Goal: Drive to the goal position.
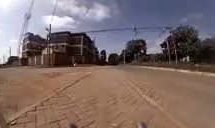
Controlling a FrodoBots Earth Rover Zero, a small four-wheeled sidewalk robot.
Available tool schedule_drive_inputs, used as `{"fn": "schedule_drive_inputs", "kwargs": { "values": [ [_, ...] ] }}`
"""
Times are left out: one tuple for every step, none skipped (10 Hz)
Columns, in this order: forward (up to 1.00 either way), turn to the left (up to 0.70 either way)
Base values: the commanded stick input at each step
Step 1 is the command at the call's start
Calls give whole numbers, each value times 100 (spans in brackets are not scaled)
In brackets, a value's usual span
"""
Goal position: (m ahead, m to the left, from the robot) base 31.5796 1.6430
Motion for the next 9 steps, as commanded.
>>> {"fn": "schedule_drive_inputs", "kwargs": {
  "values": [
    [100, 0],
    [100, 0],
    [100, 0],
    [100, 0],
    [100, 0],
    [100, 0],
    [100, 0],
    [100, 0],
    [100, 0]
  ]
}}
